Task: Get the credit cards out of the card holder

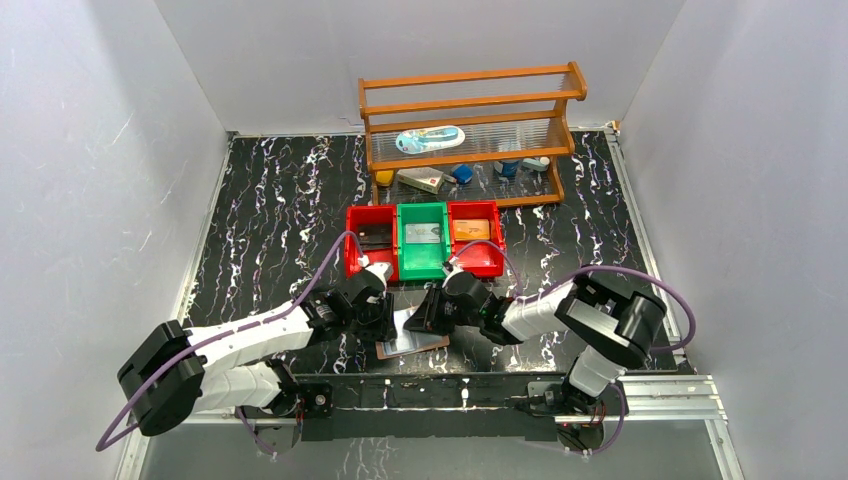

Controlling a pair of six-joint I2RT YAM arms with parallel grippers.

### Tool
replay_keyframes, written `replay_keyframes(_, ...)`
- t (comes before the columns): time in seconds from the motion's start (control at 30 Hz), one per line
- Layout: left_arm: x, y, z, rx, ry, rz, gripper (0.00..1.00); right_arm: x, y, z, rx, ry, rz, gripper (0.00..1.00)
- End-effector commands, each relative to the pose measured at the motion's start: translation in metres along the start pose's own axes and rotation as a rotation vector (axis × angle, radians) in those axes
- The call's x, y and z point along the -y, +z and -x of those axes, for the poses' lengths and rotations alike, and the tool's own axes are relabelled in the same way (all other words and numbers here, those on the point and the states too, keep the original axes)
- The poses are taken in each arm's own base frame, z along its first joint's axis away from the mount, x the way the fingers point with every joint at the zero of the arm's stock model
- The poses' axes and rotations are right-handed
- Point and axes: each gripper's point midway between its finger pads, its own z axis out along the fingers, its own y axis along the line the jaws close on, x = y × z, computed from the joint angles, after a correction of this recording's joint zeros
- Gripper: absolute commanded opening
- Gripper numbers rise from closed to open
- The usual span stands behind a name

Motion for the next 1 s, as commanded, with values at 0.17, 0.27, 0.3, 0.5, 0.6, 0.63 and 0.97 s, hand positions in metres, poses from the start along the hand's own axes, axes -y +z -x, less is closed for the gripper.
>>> replay_keyframes(0.17,-0.019,0.013,-0.032,-0.100,0.023,0.039,0.25,-0.005,0.005,-0.009,-0.034,0.015,0.050,0.31)
replay_keyframes(0.27,-0.023,0.012,-0.033,-0.102,0.024,0.053,0.23,0.006,0.002,0.000,0.016,0.005,-0.038,0.33)
replay_keyframes(0.3,-0.024,0.013,-0.033,-0.103,0.023,0.058,0.23,0.011,0.000,0.004,0.033,-0.001,-0.076,0.33)
replay_keyframes(0.5,-0.026,0.014,-0.036,-0.115,0.027,0.070,0.20,0.024,-0.006,0.006,0.055,-0.011,-0.143,0.36)
replay_keyframes(0.6,-0.027,0.015,-0.037,-0.122,0.028,0.075,0.19,0.021,-0.001,0.001,0.021,-0.011,-0.120,0.35)
replay_keyframes(0.63,-0.028,0.016,-0.037,-0.126,0.031,0.077,0.18,0.021,0.001,0.000,0.016,-0.012,-0.120,0.34)
replay_keyframes(0.97,-0.033,0.017,-0.042,-0.148,0.035,0.100,0.14,0.020,-0.011,0.012,0.077,-0.051,-0.168,0.37)
